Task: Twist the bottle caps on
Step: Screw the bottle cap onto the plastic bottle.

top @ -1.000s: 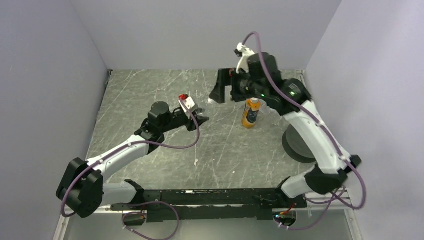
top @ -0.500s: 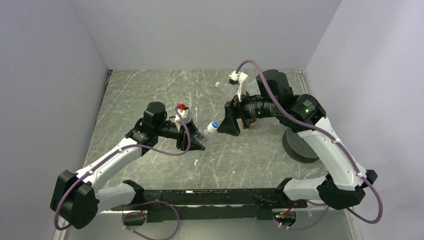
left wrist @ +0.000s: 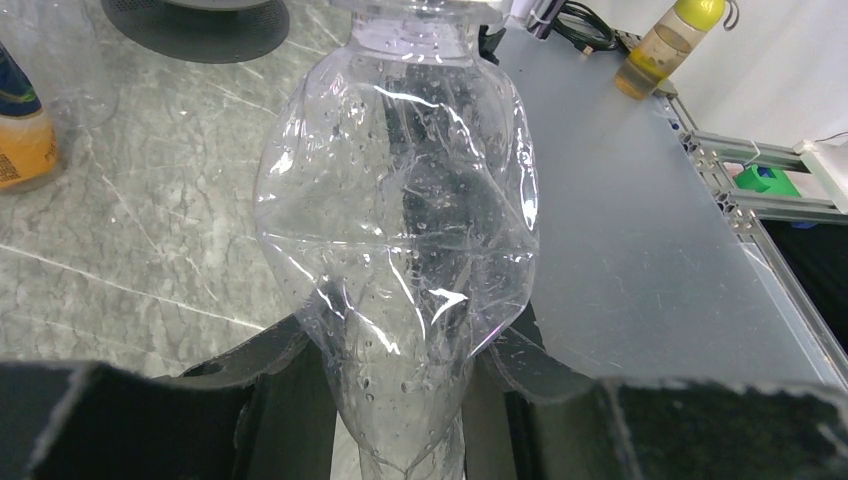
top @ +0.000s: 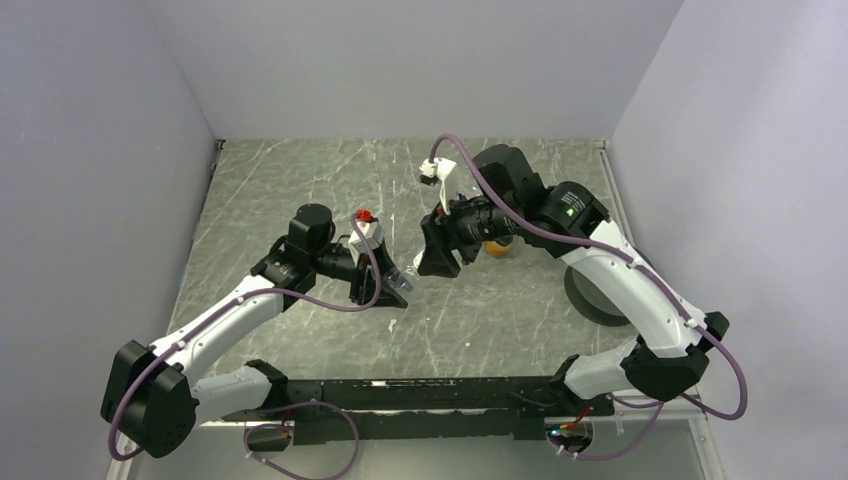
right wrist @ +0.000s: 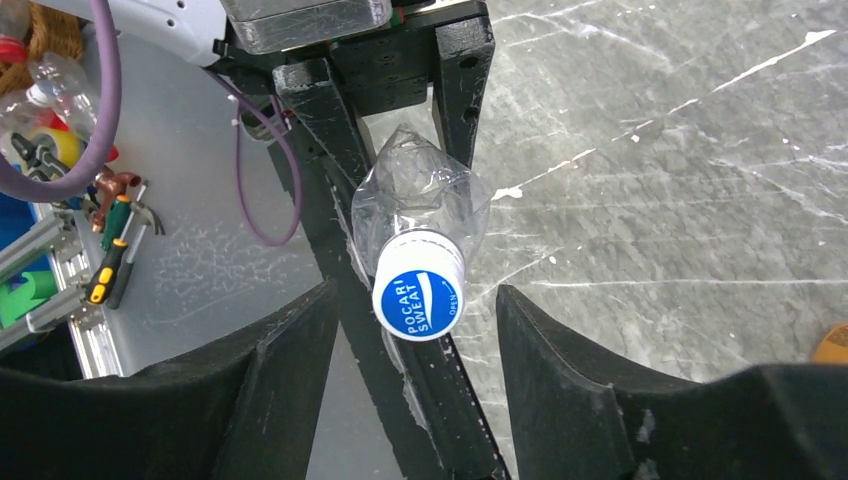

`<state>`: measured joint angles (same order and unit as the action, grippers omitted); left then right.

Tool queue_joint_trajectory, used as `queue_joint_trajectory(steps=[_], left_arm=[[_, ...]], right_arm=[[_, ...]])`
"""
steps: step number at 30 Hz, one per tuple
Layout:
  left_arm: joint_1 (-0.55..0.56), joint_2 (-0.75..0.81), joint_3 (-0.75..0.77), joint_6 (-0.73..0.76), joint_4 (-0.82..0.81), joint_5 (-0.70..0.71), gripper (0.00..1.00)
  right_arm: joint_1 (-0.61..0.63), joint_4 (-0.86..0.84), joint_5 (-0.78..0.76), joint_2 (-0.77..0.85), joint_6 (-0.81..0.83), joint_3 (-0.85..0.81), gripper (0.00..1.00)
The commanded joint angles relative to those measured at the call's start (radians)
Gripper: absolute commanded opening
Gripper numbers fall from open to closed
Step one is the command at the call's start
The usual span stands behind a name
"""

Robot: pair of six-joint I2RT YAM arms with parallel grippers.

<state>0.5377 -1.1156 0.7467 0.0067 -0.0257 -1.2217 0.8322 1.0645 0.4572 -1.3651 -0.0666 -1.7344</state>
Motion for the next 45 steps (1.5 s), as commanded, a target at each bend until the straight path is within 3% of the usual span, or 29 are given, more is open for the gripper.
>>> queue_joint_trajectory(steps=[1,11,17,19,26,30,39,42,45], left_arm=[[-0.003,0.010,0.040,0.014,-0.004,-0.046,0.00],[-0.003,0.009,0.049,0.009,-0.008,-0.032,0.00],[-0.003,0.013,0.062,0.000,-0.030,0.012,0.00],[-0.004,0.026,0.067,0.012,-0.027,0.092,0.00],[-0.002,0.063,0.072,0.064,-0.184,0.623,0.00],[0.000,0.033,0.062,0.103,-0.348,0.792,0.00],[0.019,-0.080,0.081,0.163,-0.504,0.864,0.00],[0.022,-0.076,0.068,0.165,-0.495,0.863,0.00],[0.024,-0.063,0.045,0.164,-0.476,0.848,0.00]], right_arm=[[0.006,0.003,-0.018,0.006,0.021,-0.055,0.60],[0.028,0.005,-0.027,-0.012,0.003,-0.044,0.38],[0.031,-0.002,-0.107,-0.020,-0.057,-0.029,0.28],[0.032,-0.002,-0.150,-0.033,-0.097,-0.035,0.24],[-0.044,-0.004,-0.257,-0.156,-0.364,-0.086,0.15],[-0.091,-0.086,-0.279,-0.211,-0.498,-0.096,0.14],[-0.109,-0.139,-0.258,-0.324,-0.578,-0.183,0.14],[-0.110,-0.135,-0.272,-0.319,-0.576,-0.188,0.21],[-0.119,-0.138,-0.270,-0.299,-0.571,-0.185,0.35]])
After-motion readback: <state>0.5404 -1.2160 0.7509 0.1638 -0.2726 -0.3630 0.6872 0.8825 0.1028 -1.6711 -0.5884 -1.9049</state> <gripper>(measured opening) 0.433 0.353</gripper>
